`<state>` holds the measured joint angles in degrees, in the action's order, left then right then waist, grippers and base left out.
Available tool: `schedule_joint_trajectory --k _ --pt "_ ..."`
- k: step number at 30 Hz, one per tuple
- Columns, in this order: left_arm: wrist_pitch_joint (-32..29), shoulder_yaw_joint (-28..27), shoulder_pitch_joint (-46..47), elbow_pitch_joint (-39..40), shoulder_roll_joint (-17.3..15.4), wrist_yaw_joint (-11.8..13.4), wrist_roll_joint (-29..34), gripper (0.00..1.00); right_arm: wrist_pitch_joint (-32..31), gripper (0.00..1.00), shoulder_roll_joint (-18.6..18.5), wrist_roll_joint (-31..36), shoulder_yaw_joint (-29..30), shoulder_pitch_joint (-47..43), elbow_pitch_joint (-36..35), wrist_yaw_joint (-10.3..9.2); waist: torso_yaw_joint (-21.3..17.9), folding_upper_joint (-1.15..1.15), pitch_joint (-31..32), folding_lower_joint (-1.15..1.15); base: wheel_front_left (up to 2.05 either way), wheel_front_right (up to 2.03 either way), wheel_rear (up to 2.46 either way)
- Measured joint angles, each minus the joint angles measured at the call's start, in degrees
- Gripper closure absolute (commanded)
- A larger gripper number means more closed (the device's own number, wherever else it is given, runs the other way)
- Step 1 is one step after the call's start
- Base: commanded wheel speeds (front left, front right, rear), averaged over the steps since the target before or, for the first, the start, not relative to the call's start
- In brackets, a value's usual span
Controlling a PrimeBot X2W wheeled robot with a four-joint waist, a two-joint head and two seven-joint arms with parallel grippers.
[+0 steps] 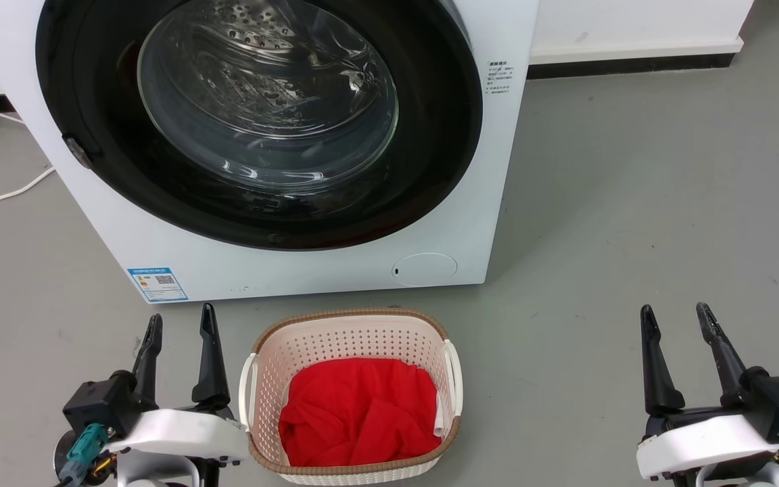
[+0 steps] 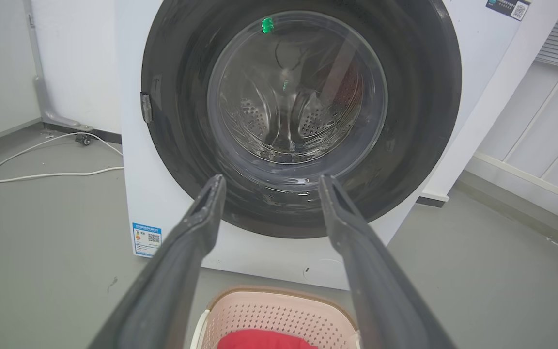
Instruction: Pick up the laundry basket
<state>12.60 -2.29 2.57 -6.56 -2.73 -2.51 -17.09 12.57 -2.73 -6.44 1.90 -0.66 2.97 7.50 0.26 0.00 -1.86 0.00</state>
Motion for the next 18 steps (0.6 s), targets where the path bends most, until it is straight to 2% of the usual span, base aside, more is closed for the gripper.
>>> schedule_joint_trajectory --k 18 --pt "2.04 0.36 -0.14 -0.02 -0.04 0.67 7.93 0.00 2.09 0.00 -0.03 7.72 -0.31 -0.56 -0.81 0.00 0.16 0.00 -0.15 0.00 0.00 0.00 0.00"
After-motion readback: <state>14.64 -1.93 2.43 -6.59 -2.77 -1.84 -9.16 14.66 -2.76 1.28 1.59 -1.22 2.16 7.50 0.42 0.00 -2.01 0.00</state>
